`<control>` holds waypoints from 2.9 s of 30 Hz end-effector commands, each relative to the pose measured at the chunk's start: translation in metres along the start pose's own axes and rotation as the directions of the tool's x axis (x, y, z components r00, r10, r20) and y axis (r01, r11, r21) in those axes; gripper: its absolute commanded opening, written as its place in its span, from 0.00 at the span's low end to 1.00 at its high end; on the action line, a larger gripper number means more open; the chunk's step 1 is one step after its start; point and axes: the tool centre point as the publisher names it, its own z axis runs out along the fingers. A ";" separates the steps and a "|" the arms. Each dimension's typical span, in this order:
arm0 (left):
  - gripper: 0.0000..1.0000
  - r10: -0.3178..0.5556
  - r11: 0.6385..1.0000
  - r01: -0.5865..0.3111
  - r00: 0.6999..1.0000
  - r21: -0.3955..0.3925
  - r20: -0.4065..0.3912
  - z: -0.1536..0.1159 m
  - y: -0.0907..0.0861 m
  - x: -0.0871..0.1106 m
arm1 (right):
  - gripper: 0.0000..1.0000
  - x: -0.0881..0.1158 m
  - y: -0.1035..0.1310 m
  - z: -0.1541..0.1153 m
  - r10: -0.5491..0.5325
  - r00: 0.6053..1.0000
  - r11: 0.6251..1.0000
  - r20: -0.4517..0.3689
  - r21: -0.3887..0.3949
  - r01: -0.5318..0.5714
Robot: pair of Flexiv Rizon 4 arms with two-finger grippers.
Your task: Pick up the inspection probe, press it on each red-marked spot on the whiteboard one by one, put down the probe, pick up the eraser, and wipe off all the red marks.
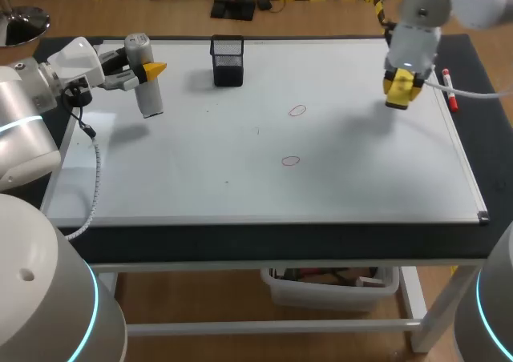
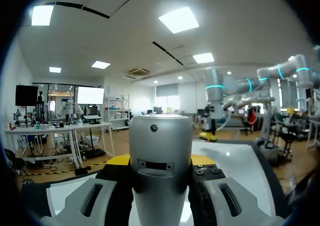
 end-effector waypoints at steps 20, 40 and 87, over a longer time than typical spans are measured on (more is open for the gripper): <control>0.00 0.036 0.999 -0.038 0.997 -0.021 -0.071 0.028 -0.013 0.033 | 0.00 0.020 0.000 -0.005 -0.009 0.999 1.000 0.036 0.001 0.009; 0.00 0.008 0.999 0.002 0.983 0.051 -0.183 0.140 -0.017 0.115 | 0.00 0.020 0.000 -0.005 -0.009 0.999 1.000 0.036 0.001 0.009; 0.00 0.000 0.995 0.039 0.930 0.097 -0.367 0.303 0.037 0.146 | 0.00 0.020 0.000 -0.005 -0.009 0.999 1.000 0.036 0.001 0.009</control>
